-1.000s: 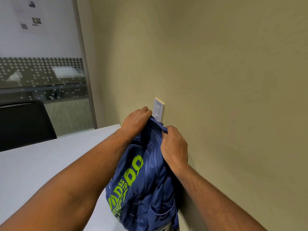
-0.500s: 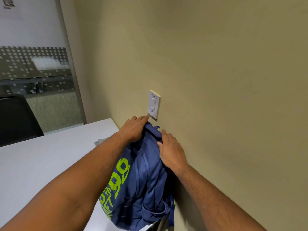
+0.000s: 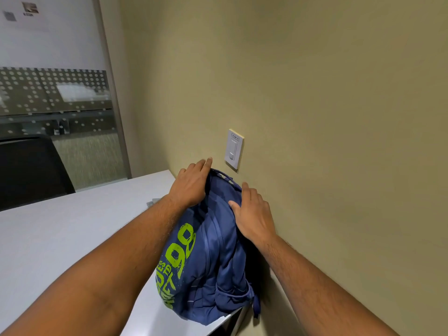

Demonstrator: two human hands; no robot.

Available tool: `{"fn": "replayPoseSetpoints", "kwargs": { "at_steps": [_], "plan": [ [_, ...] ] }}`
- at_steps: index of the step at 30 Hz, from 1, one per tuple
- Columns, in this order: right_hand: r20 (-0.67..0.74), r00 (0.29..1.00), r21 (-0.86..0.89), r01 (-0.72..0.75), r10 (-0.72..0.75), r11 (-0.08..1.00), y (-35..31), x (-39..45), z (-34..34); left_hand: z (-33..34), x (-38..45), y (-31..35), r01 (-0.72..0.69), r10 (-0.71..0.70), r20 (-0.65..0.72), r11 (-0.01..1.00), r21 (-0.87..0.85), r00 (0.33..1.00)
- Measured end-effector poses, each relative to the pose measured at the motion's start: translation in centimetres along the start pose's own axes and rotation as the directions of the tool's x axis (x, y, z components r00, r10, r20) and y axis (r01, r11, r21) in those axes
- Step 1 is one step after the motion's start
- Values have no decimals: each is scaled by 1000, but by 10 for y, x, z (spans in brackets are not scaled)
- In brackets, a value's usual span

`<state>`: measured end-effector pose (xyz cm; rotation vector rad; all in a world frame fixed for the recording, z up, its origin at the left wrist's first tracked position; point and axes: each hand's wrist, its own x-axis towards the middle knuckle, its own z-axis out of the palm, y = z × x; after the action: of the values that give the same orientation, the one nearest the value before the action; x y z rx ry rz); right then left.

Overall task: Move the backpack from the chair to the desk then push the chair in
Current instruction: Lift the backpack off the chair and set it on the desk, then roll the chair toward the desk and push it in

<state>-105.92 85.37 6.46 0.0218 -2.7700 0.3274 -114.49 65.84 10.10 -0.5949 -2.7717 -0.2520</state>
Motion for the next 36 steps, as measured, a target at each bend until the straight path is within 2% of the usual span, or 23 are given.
{"fn": "replayPoseSetpoints", "kwargs": {
  "at_steps": [5,11,20,28,36],
  "plan": [
    [-56,998,-71,17,-21,997,-10,-7,-6,-8,-24,-1,16,-17,-37,999,-36,999],
    [-20,1000,-187,1,-5,982,-14,-31,-13,2,-58,6,12,-17,-72,998,-66,997],
    [33,999,-215,-4,12,977,-3,-86,-28,13,-120,34,26,-27,-10,996,-85,1000],
    [26,999,-191,23,-18,981,12,-148,-55,-3,-184,82,40,-40,8,998,-57,999],
    [42,998,-184,44,-36,982,33,-257,-91,-23,-287,159,56,-56,-10,998,-10,998]
  ]
}}
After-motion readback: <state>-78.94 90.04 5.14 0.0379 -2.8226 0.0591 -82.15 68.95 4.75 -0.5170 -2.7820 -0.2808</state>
